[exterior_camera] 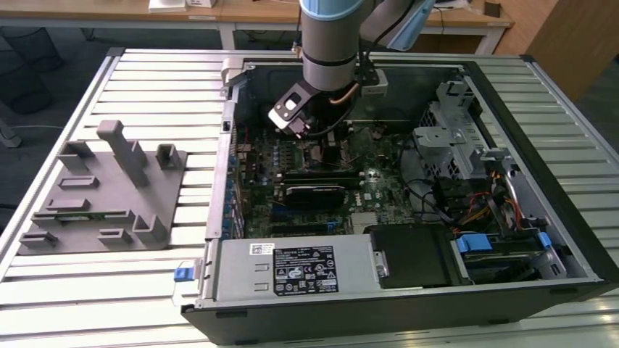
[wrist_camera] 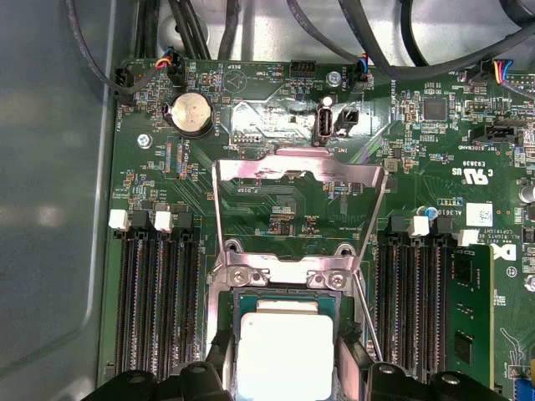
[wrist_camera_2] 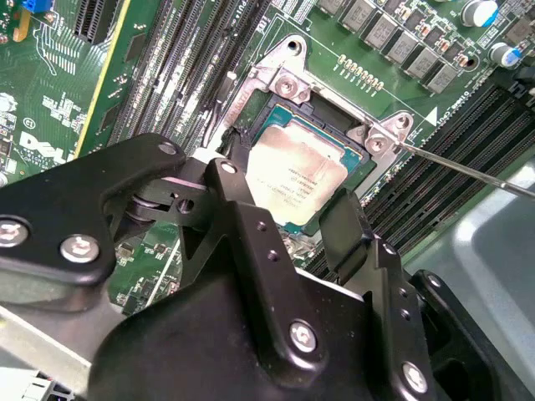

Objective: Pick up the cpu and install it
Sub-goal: 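Place the cpu into insertion slot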

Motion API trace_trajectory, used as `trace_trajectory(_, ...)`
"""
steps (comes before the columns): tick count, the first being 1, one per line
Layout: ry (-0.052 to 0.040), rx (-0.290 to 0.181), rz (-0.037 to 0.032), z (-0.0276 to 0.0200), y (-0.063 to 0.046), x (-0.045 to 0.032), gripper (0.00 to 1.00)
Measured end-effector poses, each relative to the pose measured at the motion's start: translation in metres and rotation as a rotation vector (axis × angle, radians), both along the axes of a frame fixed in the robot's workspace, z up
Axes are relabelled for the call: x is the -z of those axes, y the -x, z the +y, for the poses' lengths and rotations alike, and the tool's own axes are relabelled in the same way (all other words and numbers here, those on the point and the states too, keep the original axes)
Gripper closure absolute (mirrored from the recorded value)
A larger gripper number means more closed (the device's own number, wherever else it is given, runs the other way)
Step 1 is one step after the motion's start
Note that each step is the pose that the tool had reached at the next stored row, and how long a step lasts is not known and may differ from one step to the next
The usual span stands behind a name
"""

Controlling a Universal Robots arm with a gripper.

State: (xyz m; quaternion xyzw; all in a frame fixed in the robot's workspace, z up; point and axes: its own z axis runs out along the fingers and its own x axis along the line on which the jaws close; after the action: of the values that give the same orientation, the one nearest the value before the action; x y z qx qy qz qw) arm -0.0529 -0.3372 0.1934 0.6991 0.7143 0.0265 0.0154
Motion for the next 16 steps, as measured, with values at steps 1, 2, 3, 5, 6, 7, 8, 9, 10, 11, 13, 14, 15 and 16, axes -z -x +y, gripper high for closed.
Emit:
trace_trajectory(1,0.0,0.0,0.0,0.0,0.0,0.0,0.4)
trace_trajectory(2,0.0,0.0,0.0,0.0,0.0,0.0,0.4)
trace_trajectory(3,0.0,0.0,0.0,0.0,0.0,-0.0001,0.4)
trace_trajectory(5,-0.0001,0.0,0.0,0.0,0.0,-0.0018,0.4)
trace_trajectory(6,0.0,0.0,0.0,0.0,0.0,-0.0029,0.4)
trace_trajectory(7,0.0,0.0,0.0,0.0,0.0,-0.0043,0.4)
trace_trajectory(8,0.0001,0.0,0.0,0.0,0.0,-0.0058,0.4)
trace_trajectory(9,0.0,0.0,0.0,0.0,0.0,-0.0074,0.4)
trace_trajectory(10,-0.0001,0.0,-0.0001,0.0,0.0,-0.009,0.4)
trace_trajectory(11,0.0001,0.0,0.0,0.0,0.0,-0.0103,0.4)
trace_trajectory(13,-0.0001,0.0,0.0,0.0,0.0,-0.0105,0.4)
trace_trajectory(14,-0.0002,0.0,-0.0001,0.0,0.0,-0.0105,0.4)
trace_trajectory(15,-0.0002,0.0,-0.0001,0.0,0.0,-0.0105,0.4)
trace_trajectory(16,-0.0001,0.0,0.0,0.0,0.0,-0.0106,0.4)
